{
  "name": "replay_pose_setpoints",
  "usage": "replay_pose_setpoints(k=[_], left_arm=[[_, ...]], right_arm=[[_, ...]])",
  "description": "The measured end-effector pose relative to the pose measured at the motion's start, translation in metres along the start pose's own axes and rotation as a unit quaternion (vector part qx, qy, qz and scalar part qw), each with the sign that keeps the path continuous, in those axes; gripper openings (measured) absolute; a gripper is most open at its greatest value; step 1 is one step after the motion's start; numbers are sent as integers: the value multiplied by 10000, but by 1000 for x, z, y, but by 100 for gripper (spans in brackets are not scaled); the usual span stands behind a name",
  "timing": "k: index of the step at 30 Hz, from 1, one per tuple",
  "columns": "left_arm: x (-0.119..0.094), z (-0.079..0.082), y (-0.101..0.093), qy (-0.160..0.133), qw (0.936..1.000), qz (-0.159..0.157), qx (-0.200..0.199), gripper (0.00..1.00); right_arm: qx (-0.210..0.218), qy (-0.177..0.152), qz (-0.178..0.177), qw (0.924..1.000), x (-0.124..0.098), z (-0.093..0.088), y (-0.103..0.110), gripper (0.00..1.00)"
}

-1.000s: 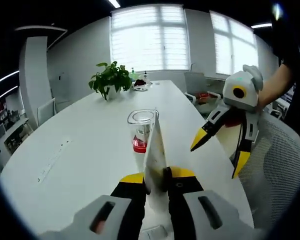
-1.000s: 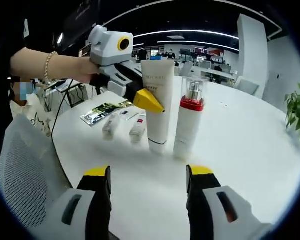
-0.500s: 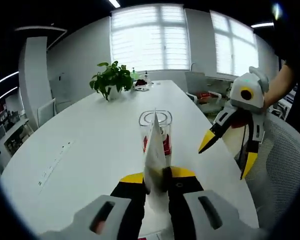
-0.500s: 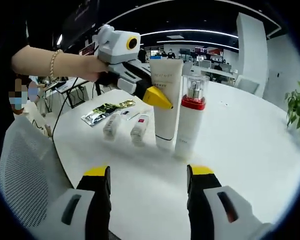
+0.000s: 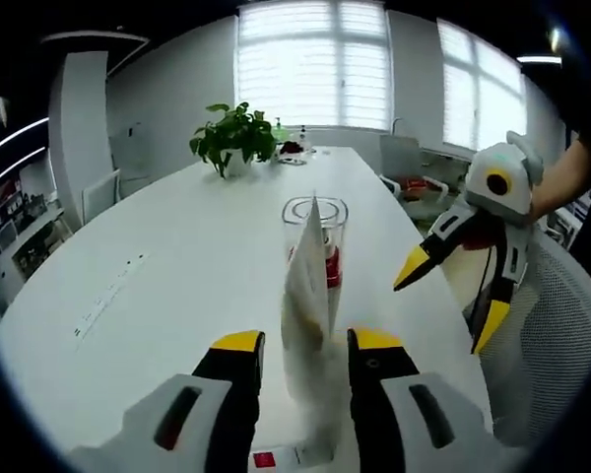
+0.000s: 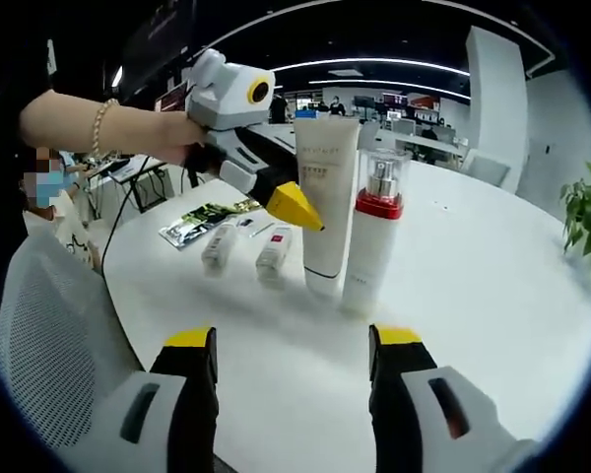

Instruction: Arrange the skincare products in the storage area until every visible bottle or jar stands upright without overlapping.

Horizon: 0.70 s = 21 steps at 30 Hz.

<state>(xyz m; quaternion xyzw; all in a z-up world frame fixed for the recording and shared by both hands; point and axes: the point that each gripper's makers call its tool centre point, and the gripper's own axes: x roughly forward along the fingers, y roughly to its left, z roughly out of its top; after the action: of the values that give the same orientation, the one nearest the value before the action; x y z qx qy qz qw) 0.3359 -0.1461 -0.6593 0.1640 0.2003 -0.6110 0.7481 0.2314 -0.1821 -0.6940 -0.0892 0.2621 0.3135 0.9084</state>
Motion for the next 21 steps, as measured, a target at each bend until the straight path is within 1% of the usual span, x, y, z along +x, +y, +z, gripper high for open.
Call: replay_pose_setpoints(k=[4, 7, 9, 11, 13, 14, 18, 21], left_arm=[[-11, 3, 0, -62, 9998, 158, -119, 43], [-19, -1, 1, -18, 9990, 333, -288, 52], [-26, -1, -2, -11, 9985, 408, -357, 55], [-32, -7, -1, 8, 9975, 463, -526, 56], [-39, -7, -4, -12, 9968, 527, -608, 58], [-43, -11, -5, 22, 9958, 584, -712, 59], [-58, -17, -7, 44, 9926, 780, -925, 68], [-69, -22, -11, 62, 9899, 921, -1074, 72]], right_arm=[[-36, -30, -19, 10000, -2, 5, 0, 63], [-38, -68, -41, 10000, -4, 9, 0, 64], [-61, -95, -47, 9999, -5, 11, 1, 65], [-82, -107, -38, 9999, -6, 13, 2, 65], [-85, -112, -24, 9999, -7, 15, 3, 67], [-106, -113, -22, 9999, -8, 16, 4, 68], [-100, -186, -14, 9998, -9, 23, 5, 70], [-139, -243, -1, 9996, -10, 29, 7, 71]])
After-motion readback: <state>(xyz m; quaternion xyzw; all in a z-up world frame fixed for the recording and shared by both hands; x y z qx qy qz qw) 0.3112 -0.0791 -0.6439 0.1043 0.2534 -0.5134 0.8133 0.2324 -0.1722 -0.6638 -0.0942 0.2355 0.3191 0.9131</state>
